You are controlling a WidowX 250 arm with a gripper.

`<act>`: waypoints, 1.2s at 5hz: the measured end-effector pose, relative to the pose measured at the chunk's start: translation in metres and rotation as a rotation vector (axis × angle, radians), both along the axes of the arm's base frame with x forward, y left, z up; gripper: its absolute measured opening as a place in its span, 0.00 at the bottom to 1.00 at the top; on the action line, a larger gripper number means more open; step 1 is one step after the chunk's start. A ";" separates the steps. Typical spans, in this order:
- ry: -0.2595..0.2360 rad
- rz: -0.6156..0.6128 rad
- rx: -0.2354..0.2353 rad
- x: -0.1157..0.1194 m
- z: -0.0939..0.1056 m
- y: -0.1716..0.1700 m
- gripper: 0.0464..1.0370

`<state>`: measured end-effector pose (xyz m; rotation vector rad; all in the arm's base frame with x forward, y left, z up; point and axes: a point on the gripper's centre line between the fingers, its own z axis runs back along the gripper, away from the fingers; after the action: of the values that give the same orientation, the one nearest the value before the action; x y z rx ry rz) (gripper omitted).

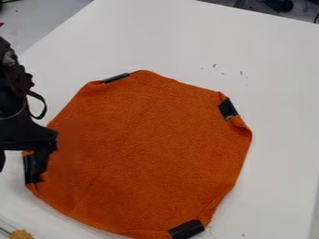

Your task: Fold the cloth from bottom left to the top right

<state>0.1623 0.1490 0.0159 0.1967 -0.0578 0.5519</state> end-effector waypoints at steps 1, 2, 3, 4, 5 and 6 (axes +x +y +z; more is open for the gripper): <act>-0.005 -0.004 -0.009 0.000 -0.008 0.007 0.91; -0.016 -0.022 -0.003 0.005 -0.009 0.009 0.63; -0.022 -0.020 0.003 0.007 -0.009 0.011 0.34; 0.003 -0.018 0.011 0.006 -0.008 0.010 0.14; 0.026 -0.028 0.051 0.012 0.008 0.008 0.04; 0.034 -0.050 0.107 0.024 0.030 0.002 0.02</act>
<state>0.1861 0.1508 0.0459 0.3081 -0.0596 0.4960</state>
